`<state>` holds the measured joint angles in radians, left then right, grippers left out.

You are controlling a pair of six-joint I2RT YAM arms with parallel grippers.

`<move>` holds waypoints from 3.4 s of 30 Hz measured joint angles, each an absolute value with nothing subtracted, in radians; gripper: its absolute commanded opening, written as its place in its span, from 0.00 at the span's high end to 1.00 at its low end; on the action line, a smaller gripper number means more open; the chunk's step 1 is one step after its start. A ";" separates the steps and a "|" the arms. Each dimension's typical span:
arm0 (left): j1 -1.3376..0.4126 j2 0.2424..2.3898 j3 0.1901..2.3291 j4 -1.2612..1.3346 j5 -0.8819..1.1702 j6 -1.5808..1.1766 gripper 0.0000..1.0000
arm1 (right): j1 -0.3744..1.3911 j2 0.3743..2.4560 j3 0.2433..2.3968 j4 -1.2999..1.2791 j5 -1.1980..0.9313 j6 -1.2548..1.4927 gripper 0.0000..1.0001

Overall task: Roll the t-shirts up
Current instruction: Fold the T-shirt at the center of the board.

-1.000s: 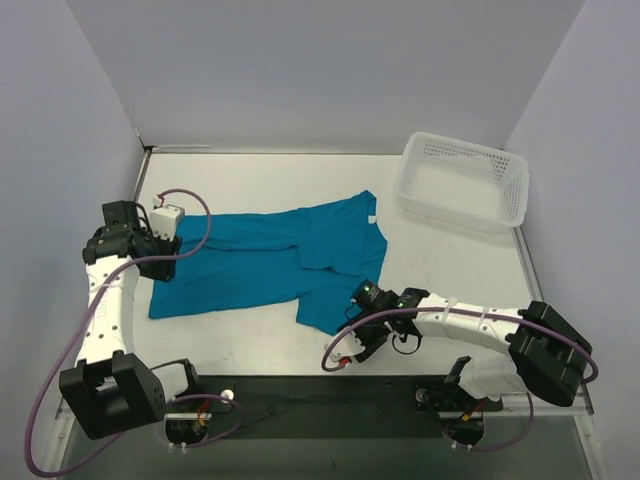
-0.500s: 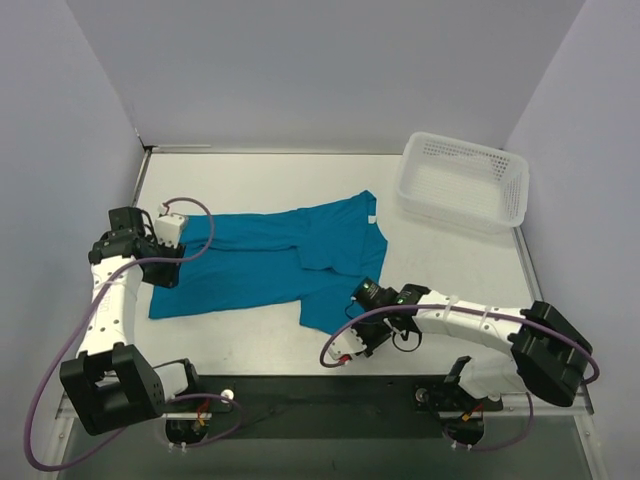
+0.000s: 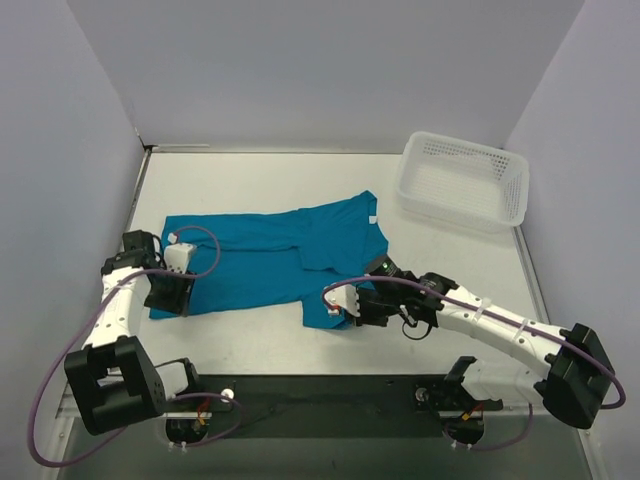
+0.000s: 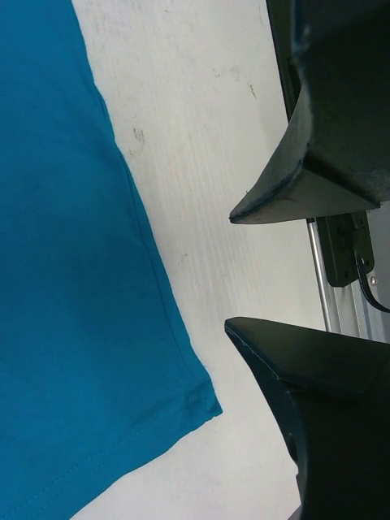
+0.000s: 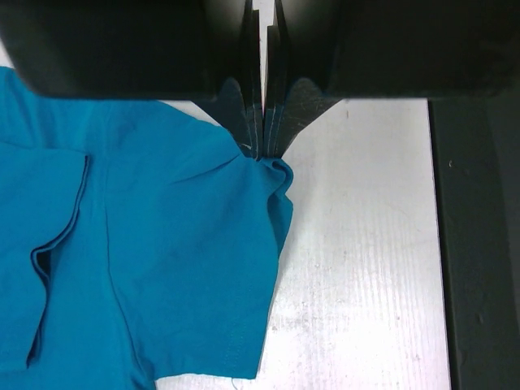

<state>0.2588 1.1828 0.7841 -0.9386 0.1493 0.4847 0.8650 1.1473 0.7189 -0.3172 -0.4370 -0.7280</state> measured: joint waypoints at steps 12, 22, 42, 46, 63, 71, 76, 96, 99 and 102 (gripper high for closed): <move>0.439 1.466 0.962 -0.924 0.083 0.480 0.43 | 0.789 1.244 0.734 -0.290 -0.463 -0.556 1.00; 0.482 1.515 0.999 -0.924 0.015 0.476 0.46 | 0.784 1.296 0.834 -0.323 -0.467 -0.562 1.00; 0.535 1.688 1.029 -0.901 0.059 0.484 0.55 | 0.760 1.330 0.868 -0.460 -0.404 -0.628 1.00; 0.535 1.697 1.021 -0.898 0.062 0.484 0.57 | 0.760 1.328 0.868 -0.460 -0.400 -0.628 1.00; 0.535 1.700 1.003 -0.914 0.062 0.484 0.62 | 0.753 1.294 0.840 -0.435 -0.392 -0.625 1.00; 0.534 1.707 1.002 -0.925 0.060 0.482 0.93 | 0.745 1.289 0.836 -0.414 -0.385 -0.621 1.00; 0.534 1.707 1.002 -0.935 0.062 0.482 0.99 | 0.715 1.283 0.834 -0.408 -0.376 -0.594 1.00; 0.479 1.775 1.356 -1.121 0.160 0.471 1.00 | 0.500 1.237 0.958 -0.345 -0.239 -0.449 1.00; 0.443 1.818 1.407 -1.121 0.166 0.453 1.00 | 0.482 1.302 1.013 -0.329 -0.239 -0.451 1.00; 0.404 1.877 1.465 -1.118 0.169 0.431 1.00 | 0.459 1.377 1.066 -0.318 -0.240 -0.464 1.00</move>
<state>0.4042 1.8774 1.4654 -1.1179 0.1688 0.4309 0.4595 1.3769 1.0660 -0.3176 -0.2398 -0.4644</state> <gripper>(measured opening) 0.038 0.026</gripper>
